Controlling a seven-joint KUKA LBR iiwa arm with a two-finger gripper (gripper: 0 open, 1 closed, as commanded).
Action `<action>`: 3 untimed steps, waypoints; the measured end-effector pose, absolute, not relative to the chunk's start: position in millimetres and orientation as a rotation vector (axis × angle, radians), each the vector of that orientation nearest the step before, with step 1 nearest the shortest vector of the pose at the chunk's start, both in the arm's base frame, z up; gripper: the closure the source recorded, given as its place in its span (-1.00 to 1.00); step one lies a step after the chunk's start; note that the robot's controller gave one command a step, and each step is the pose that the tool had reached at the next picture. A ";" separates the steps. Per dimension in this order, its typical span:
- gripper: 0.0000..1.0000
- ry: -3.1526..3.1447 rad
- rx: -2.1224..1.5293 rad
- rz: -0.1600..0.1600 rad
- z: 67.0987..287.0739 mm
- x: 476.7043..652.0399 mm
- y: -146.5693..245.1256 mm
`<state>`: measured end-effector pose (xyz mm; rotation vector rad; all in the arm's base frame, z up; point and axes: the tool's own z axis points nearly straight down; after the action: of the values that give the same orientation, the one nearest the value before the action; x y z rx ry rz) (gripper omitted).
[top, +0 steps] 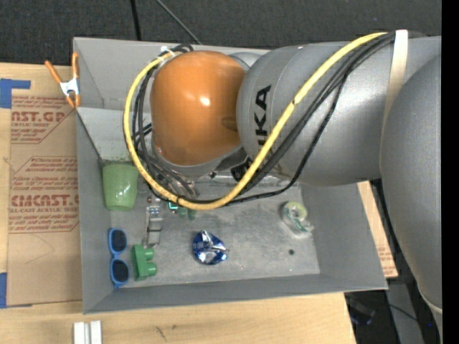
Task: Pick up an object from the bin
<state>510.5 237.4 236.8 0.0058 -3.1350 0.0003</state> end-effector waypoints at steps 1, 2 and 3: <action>-1.00 -3.126 0.218 0.005 101.5 497.1 193.0; -1.00 -3.143 0.104 -0.004 69.1 486.0 212.8; 1.00 -3.140 0.103 -0.003 69.5 485.4 211.9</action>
Offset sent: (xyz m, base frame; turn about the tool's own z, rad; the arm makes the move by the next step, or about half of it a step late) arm -0.0111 -0.0428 -0.1304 -0.1362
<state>485.4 211.9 69.5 0.1030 -3.1395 -0.0029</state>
